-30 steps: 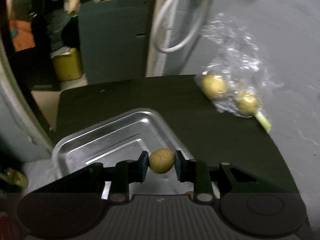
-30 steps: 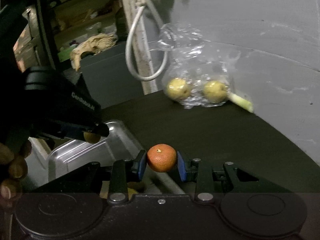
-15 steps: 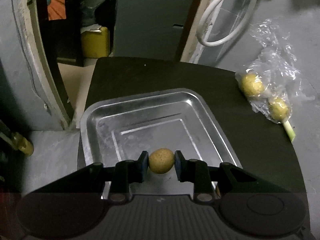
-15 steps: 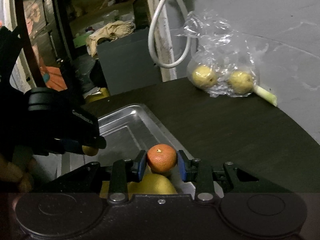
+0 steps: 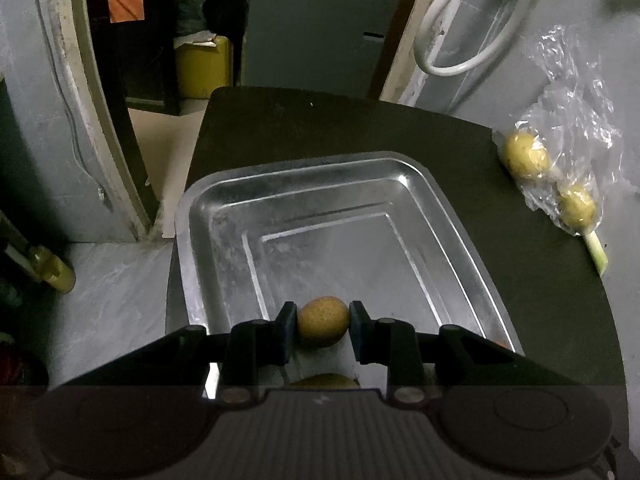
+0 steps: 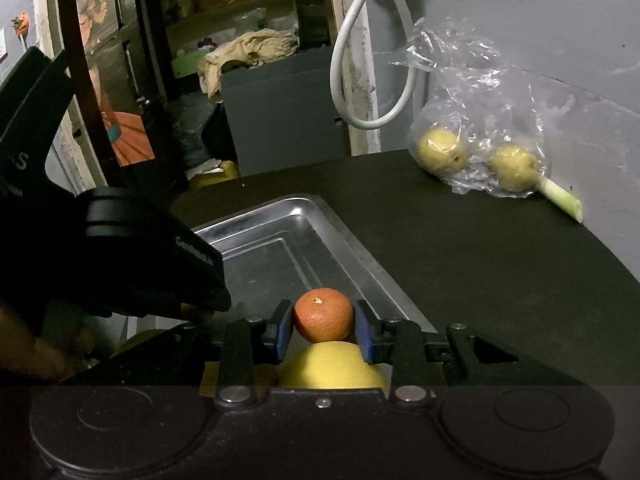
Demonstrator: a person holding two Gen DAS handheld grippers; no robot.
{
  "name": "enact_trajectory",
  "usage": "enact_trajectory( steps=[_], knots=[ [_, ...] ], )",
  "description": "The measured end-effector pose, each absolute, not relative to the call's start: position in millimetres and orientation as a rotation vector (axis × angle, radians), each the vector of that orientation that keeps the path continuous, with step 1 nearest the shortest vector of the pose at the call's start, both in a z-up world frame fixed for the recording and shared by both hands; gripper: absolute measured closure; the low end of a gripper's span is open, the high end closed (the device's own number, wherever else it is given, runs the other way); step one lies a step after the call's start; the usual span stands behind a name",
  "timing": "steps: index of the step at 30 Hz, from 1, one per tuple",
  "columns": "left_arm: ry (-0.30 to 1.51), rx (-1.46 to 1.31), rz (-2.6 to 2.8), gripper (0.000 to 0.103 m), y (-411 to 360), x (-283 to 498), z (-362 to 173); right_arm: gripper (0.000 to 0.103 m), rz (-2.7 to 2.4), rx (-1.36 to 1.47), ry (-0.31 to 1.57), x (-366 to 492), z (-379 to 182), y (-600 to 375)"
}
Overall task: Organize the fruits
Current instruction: 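Carry the kiwi and tangerine into the tray and open both tools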
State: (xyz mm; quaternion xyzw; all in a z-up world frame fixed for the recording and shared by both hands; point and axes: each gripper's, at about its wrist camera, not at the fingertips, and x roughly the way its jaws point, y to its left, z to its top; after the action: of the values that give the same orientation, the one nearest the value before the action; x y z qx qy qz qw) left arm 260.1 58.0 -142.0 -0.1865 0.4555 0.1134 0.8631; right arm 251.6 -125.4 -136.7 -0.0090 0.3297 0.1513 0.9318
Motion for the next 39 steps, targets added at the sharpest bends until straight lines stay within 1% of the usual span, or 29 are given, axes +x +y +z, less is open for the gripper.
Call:
enact_trajectory(
  steps=[17, 25, 27, 29, 34, 36, 39],
  knots=[
    [0.977, -0.381, 0.258, 0.072, 55.2, 265.3, -144.8, 0.067, 0.334, -0.037, 0.689, 254.4, -137.0, -126.2],
    [0.972, -0.388, 0.270, 0.072, 54.7, 262.8, -145.4, 0.065, 0.339, -0.041, 0.684, 252.8, -137.8, -126.7],
    [0.971, -0.391, 0.273, 0.072, 54.3, 262.0, -145.5, 0.063, 0.339, -0.038, 0.686, 253.0, -137.6, -127.0],
    [0.972, -0.394, 0.278, 0.068, 54.5, 261.2, -145.5, 0.061, 0.336, -0.042, 0.688, 252.4, -137.8, -127.1],
    [0.965, -0.402, 0.291, 0.057, 56.2, 258.5, -144.2, 0.053, 0.332, -0.041, 0.696, 251.5, -138.7, -128.0],
    [0.957, -0.401, 0.296, 0.049, 56.5, 257.5, -142.7, 0.050, 0.330, -0.043, 0.696, 250.4, -139.1, -128.0],
    [0.942, -0.400, 0.304, 0.042, 56.9, 255.4, -139.8, 0.049, 0.319, -0.046, 0.686, 248.6, -138.0, -128.1]
  ],
)
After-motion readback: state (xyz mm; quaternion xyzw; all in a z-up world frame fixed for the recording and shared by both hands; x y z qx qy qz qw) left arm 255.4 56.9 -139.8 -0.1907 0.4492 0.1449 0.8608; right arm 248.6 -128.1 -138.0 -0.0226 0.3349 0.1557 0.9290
